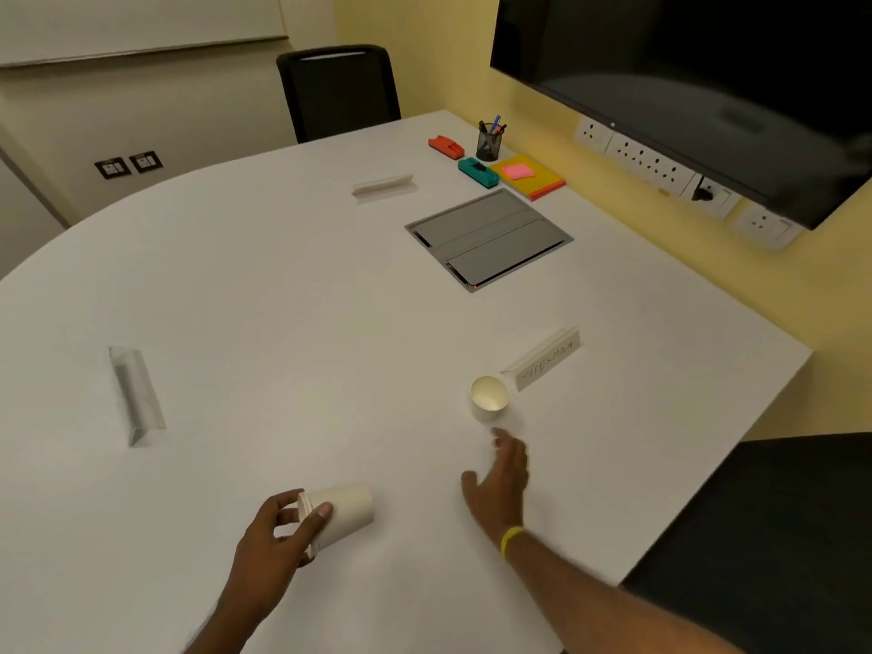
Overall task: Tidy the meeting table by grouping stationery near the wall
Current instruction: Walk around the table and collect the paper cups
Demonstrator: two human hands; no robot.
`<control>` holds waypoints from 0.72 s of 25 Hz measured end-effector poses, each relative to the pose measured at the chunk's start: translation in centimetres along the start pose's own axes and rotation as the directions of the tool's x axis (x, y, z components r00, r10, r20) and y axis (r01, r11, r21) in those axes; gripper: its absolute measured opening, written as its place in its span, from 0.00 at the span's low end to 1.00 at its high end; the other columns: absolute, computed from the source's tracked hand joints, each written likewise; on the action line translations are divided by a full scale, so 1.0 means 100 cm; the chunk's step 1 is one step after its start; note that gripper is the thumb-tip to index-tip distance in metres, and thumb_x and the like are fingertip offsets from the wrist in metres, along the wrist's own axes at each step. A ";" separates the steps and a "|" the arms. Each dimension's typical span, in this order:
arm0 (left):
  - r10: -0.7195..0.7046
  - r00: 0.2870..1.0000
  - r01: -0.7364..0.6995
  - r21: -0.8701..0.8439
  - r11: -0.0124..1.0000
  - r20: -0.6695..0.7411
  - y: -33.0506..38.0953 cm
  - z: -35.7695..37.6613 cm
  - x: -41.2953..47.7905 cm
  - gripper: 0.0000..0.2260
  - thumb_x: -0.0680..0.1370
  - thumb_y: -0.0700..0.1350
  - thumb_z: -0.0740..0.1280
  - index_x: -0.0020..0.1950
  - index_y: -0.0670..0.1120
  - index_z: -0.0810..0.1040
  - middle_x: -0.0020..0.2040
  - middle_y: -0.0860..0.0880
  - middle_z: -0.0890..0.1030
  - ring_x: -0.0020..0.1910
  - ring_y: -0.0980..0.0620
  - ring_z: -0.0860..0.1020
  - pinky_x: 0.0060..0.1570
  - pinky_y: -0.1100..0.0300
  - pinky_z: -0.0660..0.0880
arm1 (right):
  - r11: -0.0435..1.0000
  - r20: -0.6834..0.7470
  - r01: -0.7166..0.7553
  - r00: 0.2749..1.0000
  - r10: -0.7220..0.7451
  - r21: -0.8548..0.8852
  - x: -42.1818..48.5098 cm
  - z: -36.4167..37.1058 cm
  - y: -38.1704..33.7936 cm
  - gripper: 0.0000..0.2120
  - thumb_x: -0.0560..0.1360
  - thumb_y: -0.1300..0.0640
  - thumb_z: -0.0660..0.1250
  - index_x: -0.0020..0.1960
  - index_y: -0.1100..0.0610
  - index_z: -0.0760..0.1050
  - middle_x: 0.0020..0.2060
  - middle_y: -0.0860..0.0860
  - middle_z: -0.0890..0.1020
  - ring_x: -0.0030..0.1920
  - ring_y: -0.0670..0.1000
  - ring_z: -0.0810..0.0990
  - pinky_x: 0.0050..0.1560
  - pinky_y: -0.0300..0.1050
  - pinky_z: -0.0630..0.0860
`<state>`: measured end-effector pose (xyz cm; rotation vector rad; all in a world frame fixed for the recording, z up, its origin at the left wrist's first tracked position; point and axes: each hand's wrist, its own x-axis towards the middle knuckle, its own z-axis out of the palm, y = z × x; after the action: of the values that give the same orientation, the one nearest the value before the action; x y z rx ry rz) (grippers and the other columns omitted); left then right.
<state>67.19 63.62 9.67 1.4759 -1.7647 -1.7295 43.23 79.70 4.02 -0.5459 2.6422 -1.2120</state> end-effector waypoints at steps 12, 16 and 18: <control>0.209 0.971 -0.207 -0.027 0.978 0.113 -0.028 -0.140 -0.084 0.27 0.65 0.55 0.79 0.60 0.54 0.74 0.55 0.51 0.80 0.46 0.48 0.84 0.46 0.49 0.83 | 0.590 0.669 0.804 0.475 -0.572 -0.066 -0.186 0.064 -0.199 0.35 0.67 0.41 0.74 0.69 0.51 0.67 0.59 0.49 0.78 0.56 0.52 0.76 0.59 0.50 0.72; 0.217 0.969 -0.217 -0.017 0.976 0.113 -0.044 -0.200 -0.109 0.27 0.64 0.55 0.80 0.59 0.54 0.75 0.55 0.51 0.79 0.45 0.50 0.84 0.46 0.50 0.83 | 0.565 0.660 0.824 0.448 -0.603 -0.042 -0.233 0.086 -0.224 0.30 0.66 0.40 0.73 0.64 0.49 0.70 0.54 0.48 0.79 0.51 0.50 0.77 0.53 0.50 0.74; 0.235 0.967 -0.237 0.009 0.971 0.094 -0.052 -0.223 -0.116 0.27 0.64 0.56 0.80 0.60 0.55 0.75 0.54 0.53 0.79 0.45 0.51 0.84 0.46 0.52 0.83 | 0.551 0.653 0.834 0.438 -0.618 -0.037 -0.249 0.100 -0.232 0.30 0.66 0.40 0.73 0.65 0.48 0.70 0.55 0.47 0.79 0.51 0.50 0.77 0.53 0.49 0.73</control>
<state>91.89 60.65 16.06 1.1538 -1.9215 -1.6847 74.96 68.90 15.50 -1.9775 2.0416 -0.4737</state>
